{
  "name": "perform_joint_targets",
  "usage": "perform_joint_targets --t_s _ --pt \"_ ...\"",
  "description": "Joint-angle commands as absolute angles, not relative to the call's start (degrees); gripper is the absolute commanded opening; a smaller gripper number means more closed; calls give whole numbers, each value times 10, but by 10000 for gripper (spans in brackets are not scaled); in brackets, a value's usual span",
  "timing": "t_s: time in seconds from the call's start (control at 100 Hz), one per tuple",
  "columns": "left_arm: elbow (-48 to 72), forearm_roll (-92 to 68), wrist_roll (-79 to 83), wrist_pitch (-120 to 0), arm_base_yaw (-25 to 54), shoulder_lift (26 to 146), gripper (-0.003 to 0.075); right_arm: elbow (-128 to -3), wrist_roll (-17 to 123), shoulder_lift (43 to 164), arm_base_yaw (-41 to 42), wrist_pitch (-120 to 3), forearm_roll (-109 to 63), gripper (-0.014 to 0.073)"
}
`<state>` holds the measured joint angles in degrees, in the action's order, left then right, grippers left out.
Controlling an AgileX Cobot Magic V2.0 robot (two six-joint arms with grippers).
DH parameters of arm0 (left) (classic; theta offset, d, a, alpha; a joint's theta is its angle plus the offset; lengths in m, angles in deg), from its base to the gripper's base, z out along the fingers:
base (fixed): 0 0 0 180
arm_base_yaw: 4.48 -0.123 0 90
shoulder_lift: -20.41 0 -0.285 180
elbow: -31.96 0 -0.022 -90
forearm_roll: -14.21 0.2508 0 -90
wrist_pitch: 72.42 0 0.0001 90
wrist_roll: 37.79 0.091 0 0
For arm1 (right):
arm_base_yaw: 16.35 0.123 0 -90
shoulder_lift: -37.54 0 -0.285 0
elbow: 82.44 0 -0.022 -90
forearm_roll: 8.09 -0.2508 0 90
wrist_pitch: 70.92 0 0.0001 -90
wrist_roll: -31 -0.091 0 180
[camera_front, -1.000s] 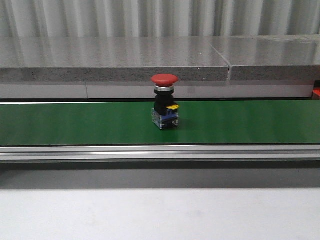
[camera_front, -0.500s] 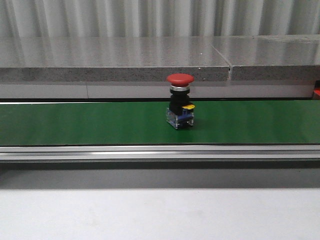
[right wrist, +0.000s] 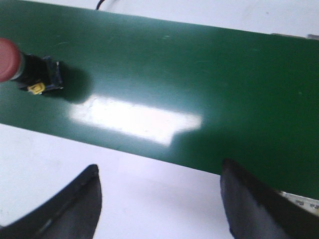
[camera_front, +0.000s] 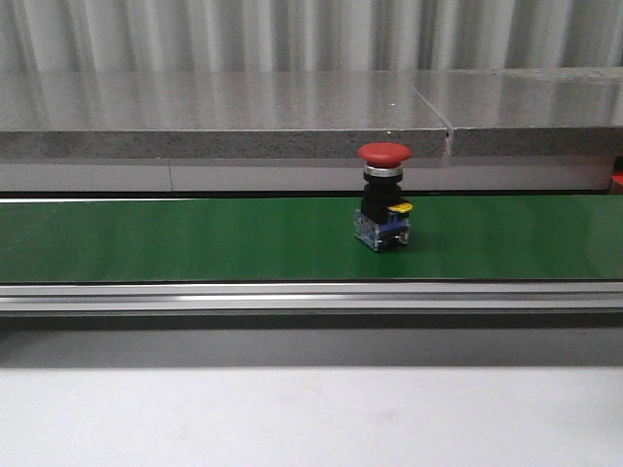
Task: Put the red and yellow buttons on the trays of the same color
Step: 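Lower the right gripper toward the red button on the belt, then grasp the red button with the right gripper and lift it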
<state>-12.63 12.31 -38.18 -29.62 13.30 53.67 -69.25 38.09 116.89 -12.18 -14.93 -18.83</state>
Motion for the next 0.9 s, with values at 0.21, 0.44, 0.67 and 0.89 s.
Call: perform_joint_targets --t_s 0.21,0.44,0.67,0.89 --pt "-110 116 -388 -333 139 539 -21 -716 432 1170 -59 -160 -198 511" --pt "-110 116 -388 -333 139 539 -21 -776 435 1246 -25 -122 -198 511" --pt "-110 116 -388 -333 139 539 -21 -804 507 1311 -18 -98 -227 511" --pt "-110 116 -388 -333 139 539 -21 -843 531 1366 -18 -120 -261 511"
